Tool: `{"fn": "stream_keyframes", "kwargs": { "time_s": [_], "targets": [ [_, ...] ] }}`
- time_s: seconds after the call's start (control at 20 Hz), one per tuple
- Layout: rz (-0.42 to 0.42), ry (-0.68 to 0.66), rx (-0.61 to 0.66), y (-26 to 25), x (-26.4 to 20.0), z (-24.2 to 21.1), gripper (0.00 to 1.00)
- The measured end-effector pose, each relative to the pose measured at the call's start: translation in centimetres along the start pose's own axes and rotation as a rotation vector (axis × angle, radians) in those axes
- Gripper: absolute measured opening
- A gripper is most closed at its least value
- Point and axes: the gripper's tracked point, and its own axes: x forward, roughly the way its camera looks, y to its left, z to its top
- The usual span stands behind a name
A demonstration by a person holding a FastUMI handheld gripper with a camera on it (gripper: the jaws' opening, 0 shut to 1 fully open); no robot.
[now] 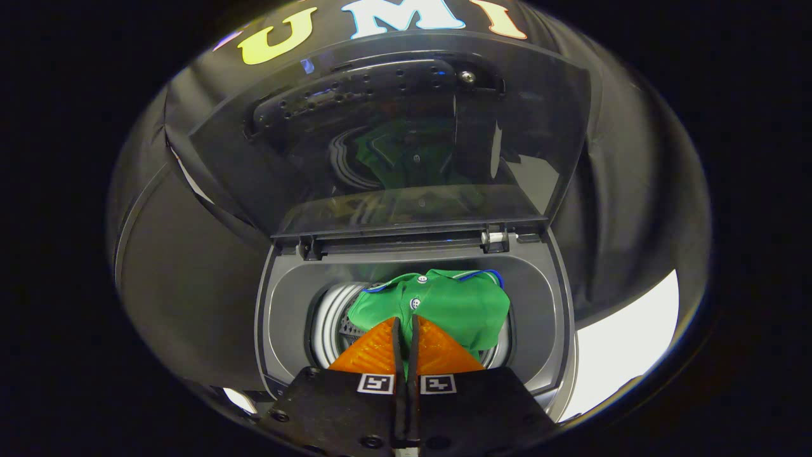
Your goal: Put the clothes into the washing machine and then close the washing machine lid.
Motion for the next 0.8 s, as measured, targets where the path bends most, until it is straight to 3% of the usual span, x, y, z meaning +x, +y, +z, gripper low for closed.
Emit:
{"fn": "stream_keyframes", "kwargs": {
  "time_s": [0.15, 0.25, 0.4, 0.8],
  "targets": [
    [0.007, 0.015, 0.005, 0.2, 0.3, -0.4, 0.02],
    [0.083, 0.069, 0.030, 1.5, 0.6, -1.2, 0.41],
    [0.009, 0.031, 0.031, 0.0, 1.6, -0.9, 0.98],
    [0.037, -0.025, 0.061, 0.1, -1.0, 0.8, 0.98]
  ]
}}
